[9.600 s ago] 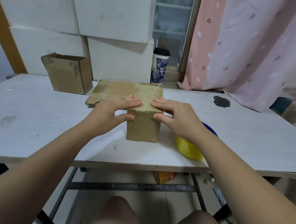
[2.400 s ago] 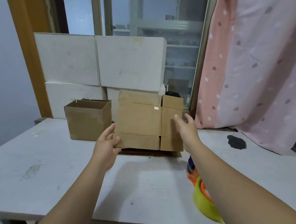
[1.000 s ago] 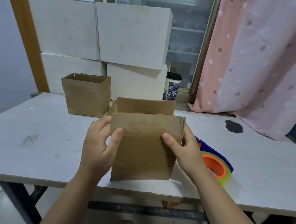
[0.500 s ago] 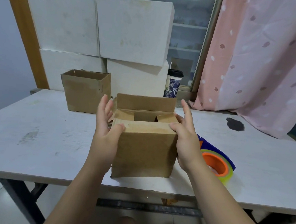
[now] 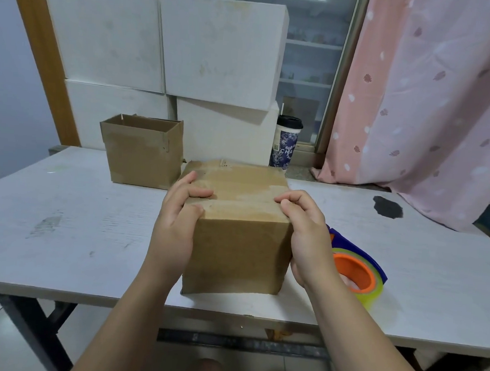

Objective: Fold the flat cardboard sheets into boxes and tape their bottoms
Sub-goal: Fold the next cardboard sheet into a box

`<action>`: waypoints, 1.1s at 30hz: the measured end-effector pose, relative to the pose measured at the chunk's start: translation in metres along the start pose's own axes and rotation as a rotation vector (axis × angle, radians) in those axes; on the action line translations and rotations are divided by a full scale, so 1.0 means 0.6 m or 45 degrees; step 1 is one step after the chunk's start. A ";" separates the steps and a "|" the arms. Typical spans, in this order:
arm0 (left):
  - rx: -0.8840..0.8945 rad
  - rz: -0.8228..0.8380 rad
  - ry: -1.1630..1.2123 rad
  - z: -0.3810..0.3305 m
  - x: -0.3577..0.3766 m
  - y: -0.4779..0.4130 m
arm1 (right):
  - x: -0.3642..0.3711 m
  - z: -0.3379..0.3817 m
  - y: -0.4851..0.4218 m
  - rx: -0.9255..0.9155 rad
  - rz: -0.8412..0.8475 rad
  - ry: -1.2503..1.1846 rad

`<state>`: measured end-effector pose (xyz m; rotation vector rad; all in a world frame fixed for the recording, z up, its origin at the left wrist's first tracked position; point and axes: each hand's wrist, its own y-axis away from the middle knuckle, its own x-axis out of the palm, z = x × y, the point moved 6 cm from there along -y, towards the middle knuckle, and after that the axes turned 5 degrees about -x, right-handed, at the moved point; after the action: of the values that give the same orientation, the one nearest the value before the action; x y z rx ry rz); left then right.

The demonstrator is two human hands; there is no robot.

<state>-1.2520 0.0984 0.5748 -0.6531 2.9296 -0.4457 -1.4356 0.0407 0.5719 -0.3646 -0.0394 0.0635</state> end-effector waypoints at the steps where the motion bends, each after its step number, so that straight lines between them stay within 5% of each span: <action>1: -0.011 -0.021 -0.007 -0.001 -0.001 0.002 | -0.001 0.001 0.001 -0.004 -0.022 -0.006; 7: -0.050 -0.184 -0.023 -0.021 -0.018 0.016 | 0.004 0.025 0.009 -0.134 -0.010 -0.098; 13: -0.027 -0.310 0.221 -0.029 -0.048 0.017 | 0.030 0.134 0.051 -1.066 -0.017 0.393; 16: -0.406 -0.184 0.271 0.020 -0.041 0.013 | 0.061 0.153 0.079 -1.530 0.106 0.654; 20: -0.944 0.174 0.924 0.068 -0.017 0.017 | 0.097 0.126 0.111 -1.976 0.389 0.954; 22: -1.054 0.181 1.210 0.081 -0.012 0.018 | 0.106 0.111 0.117 -2.034 0.493 1.018; 25: -0.968 0.075 1.414 0.100 -0.003 0.011 | 0.106 0.091 0.115 -1.846 0.534 1.022; 29: -0.773 -0.189 1.461 0.132 -0.003 0.005 | 0.084 0.054 0.077 -0.897 0.330 0.633; 33: -0.542 -0.116 1.559 0.147 -0.003 0.014 | 0.061 -0.007 0.045 -0.051 0.205 0.038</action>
<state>-1.2392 0.0834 0.4886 -0.7221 4.2513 -0.2631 -1.4002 0.0669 0.5592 -0.4084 0.0181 0.2170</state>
